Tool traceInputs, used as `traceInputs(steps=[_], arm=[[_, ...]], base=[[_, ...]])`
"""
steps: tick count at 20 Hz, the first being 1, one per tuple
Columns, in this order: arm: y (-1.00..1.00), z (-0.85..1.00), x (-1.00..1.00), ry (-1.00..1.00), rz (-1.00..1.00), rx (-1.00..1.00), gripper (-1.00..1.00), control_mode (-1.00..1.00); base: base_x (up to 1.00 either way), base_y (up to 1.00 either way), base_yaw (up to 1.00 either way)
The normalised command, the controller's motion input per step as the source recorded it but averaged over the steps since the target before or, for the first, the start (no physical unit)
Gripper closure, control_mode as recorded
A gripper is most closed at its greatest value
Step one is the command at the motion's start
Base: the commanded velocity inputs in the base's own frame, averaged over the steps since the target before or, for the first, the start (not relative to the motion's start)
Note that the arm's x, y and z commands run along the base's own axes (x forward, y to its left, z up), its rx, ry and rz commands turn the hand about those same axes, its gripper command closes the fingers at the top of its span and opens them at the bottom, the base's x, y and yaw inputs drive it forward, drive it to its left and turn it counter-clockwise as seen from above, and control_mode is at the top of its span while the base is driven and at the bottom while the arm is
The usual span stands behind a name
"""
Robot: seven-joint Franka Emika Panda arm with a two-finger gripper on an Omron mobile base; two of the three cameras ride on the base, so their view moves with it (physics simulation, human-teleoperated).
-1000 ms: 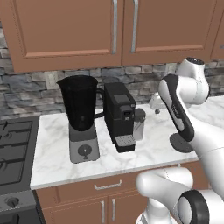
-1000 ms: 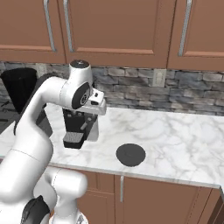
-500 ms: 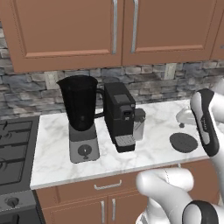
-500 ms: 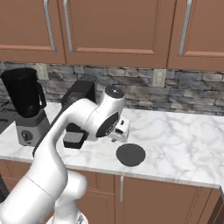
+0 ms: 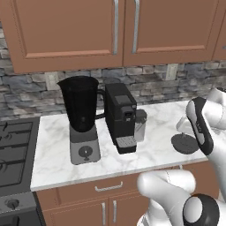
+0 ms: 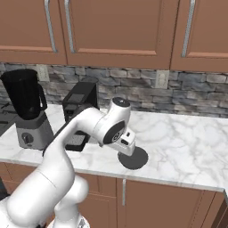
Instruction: Close the lid blender by securely placing the lid on top.
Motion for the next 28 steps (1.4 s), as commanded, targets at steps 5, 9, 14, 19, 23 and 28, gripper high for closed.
traceInputs(steps=[5,9,14,19,23,28], arm=[[-0.39,-0.18,0.20,0.17,-0.05,0.03,-1.00,-1.00],[-0.15,-0.19,0.34,0.05,0.00,0.00,-1.00,-1.00],[-0.23,-0.32,0.26,0.00,0.00,0.00,-1.00,-1.00],[-0.13,-0.39,0.17,0.01,0.00,0.00,-1.00,-1.00],[-0.07,-0.25,0.35,0.07,0.00,0.00,-1.00,-1.00],[-0.06,-0.27,0.35,0.07,0.00,0.00,-1.00,-1.00]], base=[[0.00,0.00,0.00],[0.00,0.00,0.00],[0.00,0.00,0.00],[0.00,0.00,0.00],[0.00,0.00,0.00],[0.00,0.00,0.00]])
